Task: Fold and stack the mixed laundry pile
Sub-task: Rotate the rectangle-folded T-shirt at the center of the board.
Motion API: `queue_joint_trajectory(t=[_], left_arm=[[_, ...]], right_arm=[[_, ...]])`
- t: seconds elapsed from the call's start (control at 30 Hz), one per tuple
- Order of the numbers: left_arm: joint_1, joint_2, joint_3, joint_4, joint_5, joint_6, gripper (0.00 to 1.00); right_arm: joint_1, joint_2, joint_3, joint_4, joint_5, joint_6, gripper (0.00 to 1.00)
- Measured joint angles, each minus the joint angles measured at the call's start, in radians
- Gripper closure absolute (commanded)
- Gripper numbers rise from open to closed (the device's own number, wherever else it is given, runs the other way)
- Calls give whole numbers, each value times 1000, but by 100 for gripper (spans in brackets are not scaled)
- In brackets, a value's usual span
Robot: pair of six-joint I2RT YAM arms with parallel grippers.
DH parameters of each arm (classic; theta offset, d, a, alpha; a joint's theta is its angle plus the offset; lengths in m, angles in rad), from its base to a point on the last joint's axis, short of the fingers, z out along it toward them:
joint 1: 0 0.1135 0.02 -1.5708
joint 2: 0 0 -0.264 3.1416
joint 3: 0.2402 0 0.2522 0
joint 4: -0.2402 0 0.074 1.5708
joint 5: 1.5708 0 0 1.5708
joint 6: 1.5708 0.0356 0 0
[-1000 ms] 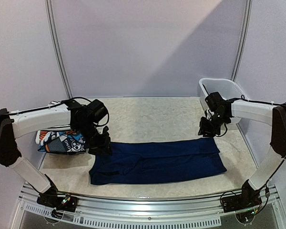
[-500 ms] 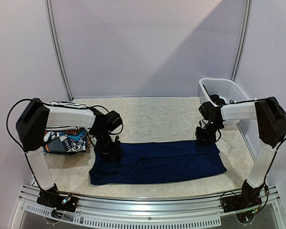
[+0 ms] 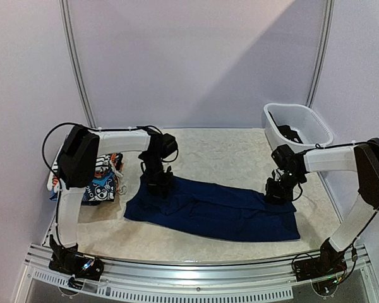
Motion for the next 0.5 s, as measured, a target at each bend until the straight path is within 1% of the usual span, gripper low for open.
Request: queue_joint_trajectory(t=[0.1, 0.23, 0.3, 0.4, 0.5], left_arm=[[27, 111, 192, -59, -26, 31, 68], [68, 282, 501, -117, -35, 37, 69], [89, 343, 612, -115, -29, 26, 70], [121, 406, 724, -103, 0, -7, 71], [158, 432, 761, -42, 50, -43, 71]], right_arm=[[46, -26, -34, -5, -30, 28, 72], [161, -32, -52, -8, -71, 72, 72], [231, -30, -52, -6, -105, 101, 72], [319, -13, -28, -10, -169, 133, 71], [391, 44, 33, -24, -239, 140, 69]])
